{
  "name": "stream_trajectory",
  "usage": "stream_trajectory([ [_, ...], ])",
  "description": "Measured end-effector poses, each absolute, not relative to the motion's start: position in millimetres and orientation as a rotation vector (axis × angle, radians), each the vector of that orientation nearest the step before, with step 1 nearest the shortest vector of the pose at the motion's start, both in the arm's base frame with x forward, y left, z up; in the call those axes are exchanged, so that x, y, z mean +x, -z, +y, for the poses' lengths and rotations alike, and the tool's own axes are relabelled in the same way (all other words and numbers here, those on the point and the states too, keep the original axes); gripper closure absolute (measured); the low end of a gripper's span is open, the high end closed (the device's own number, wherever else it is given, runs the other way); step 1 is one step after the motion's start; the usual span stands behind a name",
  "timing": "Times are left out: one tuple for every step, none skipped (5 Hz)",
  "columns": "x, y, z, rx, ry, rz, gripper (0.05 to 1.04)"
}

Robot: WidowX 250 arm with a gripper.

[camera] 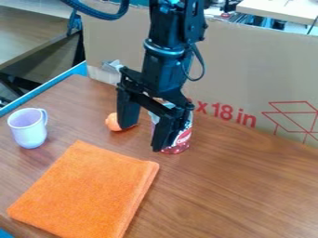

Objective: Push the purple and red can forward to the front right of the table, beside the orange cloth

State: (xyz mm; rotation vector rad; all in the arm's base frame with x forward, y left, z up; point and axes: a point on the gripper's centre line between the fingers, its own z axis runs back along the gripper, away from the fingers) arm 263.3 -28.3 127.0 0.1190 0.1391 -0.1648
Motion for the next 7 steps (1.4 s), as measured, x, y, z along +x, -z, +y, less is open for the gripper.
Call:
stream_trajectory([
  [262, -121, -28, 0.119, 0.169, 0.164, 0.076],
  [273, -127, 4, 0.103, 0.141, 0.139, 0.076],
  [287, -134, 46, 0.113, 0.056, 0.103, 0.076],
  [305, -128, 72, 0.116, 0.031, 0.102, 0.076],
  [330, -120, 95, 0.129, 0.008, 0.07, 0.076],
  [354, -113, 102, 0.141, -0.002, 0.056, 0.076],
  [371, -95, 109, 0.156, -0.006, 0.098, 0.076],
])
